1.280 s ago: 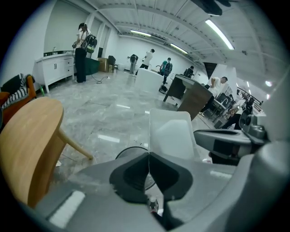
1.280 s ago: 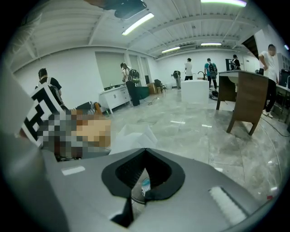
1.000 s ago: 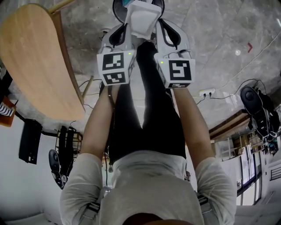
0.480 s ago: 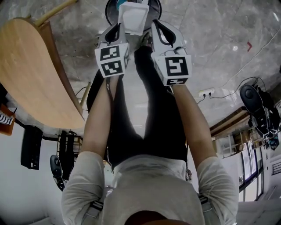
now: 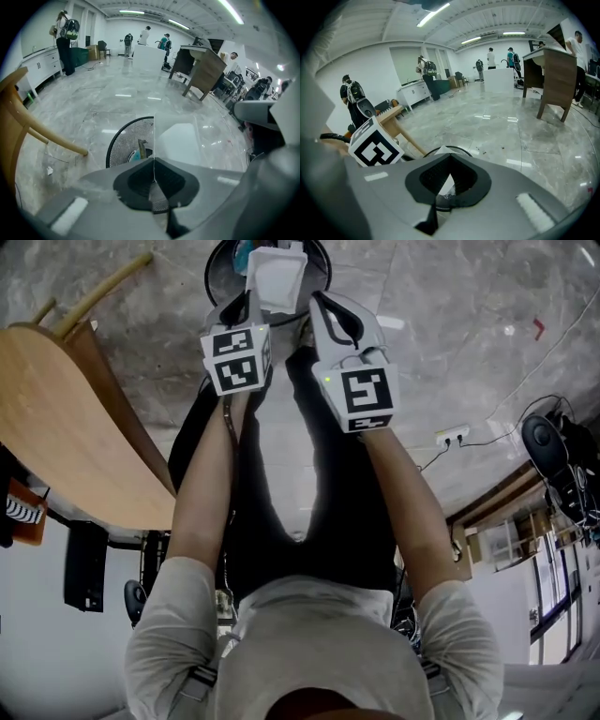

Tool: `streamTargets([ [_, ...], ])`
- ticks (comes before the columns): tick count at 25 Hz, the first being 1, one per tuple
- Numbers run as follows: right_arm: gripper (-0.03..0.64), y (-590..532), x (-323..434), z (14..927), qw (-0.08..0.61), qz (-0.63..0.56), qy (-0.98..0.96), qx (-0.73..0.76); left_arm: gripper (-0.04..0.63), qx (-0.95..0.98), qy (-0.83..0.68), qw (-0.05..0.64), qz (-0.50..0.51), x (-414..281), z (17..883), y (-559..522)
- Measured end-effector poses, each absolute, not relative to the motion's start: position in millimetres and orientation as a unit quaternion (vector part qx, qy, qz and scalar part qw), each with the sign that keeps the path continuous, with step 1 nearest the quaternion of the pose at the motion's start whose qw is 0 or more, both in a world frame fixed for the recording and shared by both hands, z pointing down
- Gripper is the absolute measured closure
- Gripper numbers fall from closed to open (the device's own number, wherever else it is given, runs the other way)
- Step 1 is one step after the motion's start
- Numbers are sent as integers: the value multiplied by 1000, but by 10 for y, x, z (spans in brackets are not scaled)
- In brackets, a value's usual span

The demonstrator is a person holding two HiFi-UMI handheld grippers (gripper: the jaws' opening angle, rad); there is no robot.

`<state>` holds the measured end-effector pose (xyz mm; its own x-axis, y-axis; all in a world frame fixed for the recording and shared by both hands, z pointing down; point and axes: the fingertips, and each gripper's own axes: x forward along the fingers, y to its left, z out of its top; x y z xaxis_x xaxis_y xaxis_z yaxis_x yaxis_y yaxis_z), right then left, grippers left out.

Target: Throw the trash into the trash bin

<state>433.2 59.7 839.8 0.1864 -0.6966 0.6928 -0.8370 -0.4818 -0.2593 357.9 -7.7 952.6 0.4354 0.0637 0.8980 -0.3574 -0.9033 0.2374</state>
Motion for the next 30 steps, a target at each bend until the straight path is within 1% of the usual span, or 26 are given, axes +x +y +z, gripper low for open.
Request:
streamTargets([
  [9,609,581,4394,8418,76,386,-488,779,574,818,-77,189,538,3657,9823,-105],
  [17,609,620,4445,8475,69,385,-477,787,574,814,-59,162,555,3678,10078,-94],
  [22,609,586,4478,8510,69,381,-480,787,574,814,-63,165,554,3713,10123,-97],
  [25,609,557,4506,8492,70,376,-483,787,573,825,-65,167,536,3788,10088,-120],
  [28,609,559,4516,8455,69,375,-484,788,547,829,-64,175,528,3836,10031,-120],
  [30,609,571,4521,8414,67,373,-482,790,541,826,-60,177,531,3827,10011,-102],
])
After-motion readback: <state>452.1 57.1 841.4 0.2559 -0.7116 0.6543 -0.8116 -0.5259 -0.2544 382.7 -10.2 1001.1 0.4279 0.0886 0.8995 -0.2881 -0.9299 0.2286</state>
